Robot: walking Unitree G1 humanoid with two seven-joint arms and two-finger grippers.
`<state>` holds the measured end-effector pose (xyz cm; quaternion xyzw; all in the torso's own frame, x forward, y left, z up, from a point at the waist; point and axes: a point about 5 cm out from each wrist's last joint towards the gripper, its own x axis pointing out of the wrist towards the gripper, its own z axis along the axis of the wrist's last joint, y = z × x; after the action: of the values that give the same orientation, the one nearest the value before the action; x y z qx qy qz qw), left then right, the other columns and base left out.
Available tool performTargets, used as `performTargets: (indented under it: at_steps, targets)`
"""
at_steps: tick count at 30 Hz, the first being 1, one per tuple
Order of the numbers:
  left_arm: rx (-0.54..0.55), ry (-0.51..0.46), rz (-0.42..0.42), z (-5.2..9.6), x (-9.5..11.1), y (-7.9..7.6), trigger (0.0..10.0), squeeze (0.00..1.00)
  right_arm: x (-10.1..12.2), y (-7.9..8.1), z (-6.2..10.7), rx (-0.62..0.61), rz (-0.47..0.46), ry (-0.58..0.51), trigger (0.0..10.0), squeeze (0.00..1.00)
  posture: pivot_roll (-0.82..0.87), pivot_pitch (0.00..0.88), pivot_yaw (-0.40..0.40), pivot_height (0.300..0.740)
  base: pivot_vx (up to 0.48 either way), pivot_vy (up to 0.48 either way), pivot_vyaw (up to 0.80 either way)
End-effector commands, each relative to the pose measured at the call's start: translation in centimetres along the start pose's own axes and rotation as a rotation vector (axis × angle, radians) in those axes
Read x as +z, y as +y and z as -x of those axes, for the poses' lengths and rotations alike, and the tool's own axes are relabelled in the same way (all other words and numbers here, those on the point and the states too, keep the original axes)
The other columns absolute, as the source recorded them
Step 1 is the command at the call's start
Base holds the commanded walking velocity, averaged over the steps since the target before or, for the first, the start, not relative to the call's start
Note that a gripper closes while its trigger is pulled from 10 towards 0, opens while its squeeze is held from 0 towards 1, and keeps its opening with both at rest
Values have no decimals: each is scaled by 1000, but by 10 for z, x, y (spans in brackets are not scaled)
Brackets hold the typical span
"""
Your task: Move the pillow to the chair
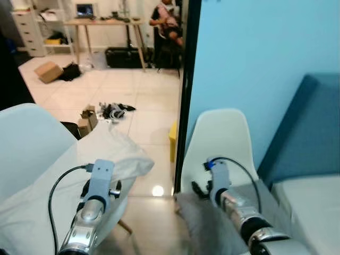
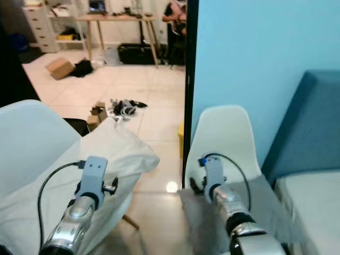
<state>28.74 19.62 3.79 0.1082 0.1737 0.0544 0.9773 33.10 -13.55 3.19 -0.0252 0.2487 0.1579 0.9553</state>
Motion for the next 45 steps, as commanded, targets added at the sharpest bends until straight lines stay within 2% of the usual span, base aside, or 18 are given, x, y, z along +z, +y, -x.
performTargets:
  at_steps: [1,10,13,18,20,21,22,24,25,26,28,32,34,35,39,42,45]
  targets:
    - [5,5,13,0,-2,0,10000,0,-6,-8,3,-22,12,30,10000,0,-162,1,-16,736,0,0,0]
    - [37,91,46,-1,-23,5,10000,0,-9,-9,4,-28,24,50,10000,0,-166,0,-16,736,0,0,-662]
    - [56,155,28,3,-41,11,10000,0,-11,-10,4,-33,27,59,10000,0,-167,0,-17,736,0,0,-708]
    - [62,184,19,5,-50,14,10000,0,-13,-10,5,-34,30,66,10000,0,-167,0,-17,736,0,0,-703]
    - [75,251,8,12,-69,18,10000,0,-20,-11,6,-47,33,95,10000,0,-167,2,-20,736,0,0,-700]
    - [75,251,8,12,-69,18,10000,0,-20,-11,6,-47,33,95,10000,0,-167,2,-20,736,0,0,-700]
    - [84,290,12,16,-79,20,10000,0,-26,-13,8,-59,33,119,10000,0,-167,2,-20,736,0,0,-694]
    - [84,290,12,16,-79,20,10000,0,-26,-13,8,-59,33,119,10000,0,-167,2,-20,736,0,0,-694]
    - [96,326,23,21,-89,22,10000,0,-35,-15,11,-75,34,153,10000,0,-167,3,-22,736,0,0,-694]
    - [122,388,36,28,-104,24,10000,0,-53,-19,17,-103,15,208,10000,0,-163,4,-26,736,0,0,-625]
    - [129,403,39,30,-107,25,10000,0,-58,-20,19,-110,6,221,10000,0,-163,4,-26,736,0,0,-625]
    - [143,469,11,40,-123,28,10000,0,-91,-22,33,-133,20,328,10000,0,-160,5,-26,736,-142,0,0]
    - [139,487,-9,43,-127,28,10000,0,-96,-23,35,-138,16,344,10000,0,-160,5,-26,736,-311,0,0]
    - [134,530,-36,50,-137,28,10000,0,-105,-23,40,-146,4,372,10000,0,-163,6,-21,736,-334,0,0]
    - [126,581,-57,59,-148,27,10000,0,-115,-22,45,-155,-11,402,10000,0,-167,7,-16,736,-334,0,0]
    - [114,644,-83,71,-161,27,10000,0,-130,-23,53,-177,-28,449,10000,0,-168,7,-14,736,-334,0,0]
    - [108,681,-86,78,-169,27,10000,0,-141,-23,60,-199,-79,481,10000,0,-168,7,-14,736,-337,0,0]
